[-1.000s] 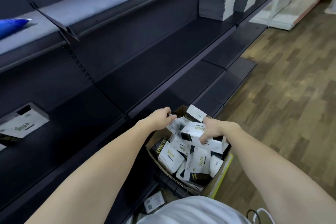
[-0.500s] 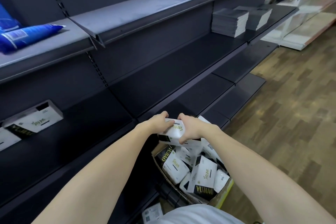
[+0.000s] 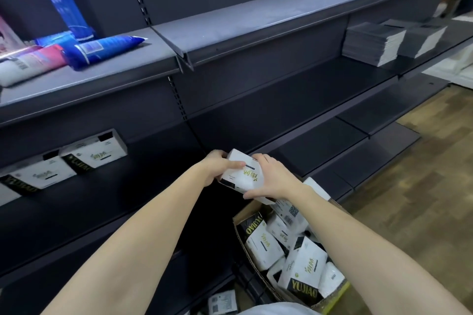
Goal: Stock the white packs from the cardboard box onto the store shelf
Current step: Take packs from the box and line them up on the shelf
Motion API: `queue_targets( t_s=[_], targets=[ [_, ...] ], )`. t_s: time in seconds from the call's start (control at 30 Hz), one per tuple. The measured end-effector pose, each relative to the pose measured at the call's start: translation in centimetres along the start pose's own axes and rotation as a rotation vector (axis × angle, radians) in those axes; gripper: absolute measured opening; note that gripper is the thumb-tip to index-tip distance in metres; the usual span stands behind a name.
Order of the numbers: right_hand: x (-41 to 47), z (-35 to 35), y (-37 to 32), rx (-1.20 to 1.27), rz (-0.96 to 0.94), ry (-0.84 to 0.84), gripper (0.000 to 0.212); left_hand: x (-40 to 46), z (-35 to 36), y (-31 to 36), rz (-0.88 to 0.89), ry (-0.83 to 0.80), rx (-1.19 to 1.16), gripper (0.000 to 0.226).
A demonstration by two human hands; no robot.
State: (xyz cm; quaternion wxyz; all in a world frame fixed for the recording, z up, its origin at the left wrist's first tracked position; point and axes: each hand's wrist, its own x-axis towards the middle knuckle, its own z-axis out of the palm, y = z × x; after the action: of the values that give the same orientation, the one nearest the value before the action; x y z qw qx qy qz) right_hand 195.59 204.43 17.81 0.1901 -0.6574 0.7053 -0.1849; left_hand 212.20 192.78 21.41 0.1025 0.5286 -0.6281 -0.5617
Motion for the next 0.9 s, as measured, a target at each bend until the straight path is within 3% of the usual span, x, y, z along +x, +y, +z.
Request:
queue_targets(
  t_s=[0.3,0.47,0.57,0.73,0.83,0.9],
  targets=[
    [4.2,-0.8,-3.8,0.145,0.04,-0.103,0.106,-3.2,-6.4,-1.5,0.031,0.106,-0.163,0.064],
    [7.2,0.8,-7.8,0.447,0.225,-0.08,0.127,-4.5,-10.7,-3.4,0.04,0.236,-0.32,0.061],
    [8.4,2.0,-11.0,0.816,0.401,-0.129,0.128,-5.1,-13.0,-4.2,0.029,0.322,-0.503,0.055],
    [10.0,4.4,-15.8,1.291,0.398,-0.142,0.062,-6.5,-16.5,-6.1,-0.006,0.301,-0.616,0.055],
    [11.0,4.4,-18.3,1.329,0.349,-0.105,0.047,-7.2,-18.5,-8.2,-0.047,0.233,-0.462,0.071],
    [11.8,4.1,-20.0,1.249,0.304,-0.081,0.035,-7.8,-19.7,-9.2,-0.063,0.239,-0.258,0.068]
  ],
)
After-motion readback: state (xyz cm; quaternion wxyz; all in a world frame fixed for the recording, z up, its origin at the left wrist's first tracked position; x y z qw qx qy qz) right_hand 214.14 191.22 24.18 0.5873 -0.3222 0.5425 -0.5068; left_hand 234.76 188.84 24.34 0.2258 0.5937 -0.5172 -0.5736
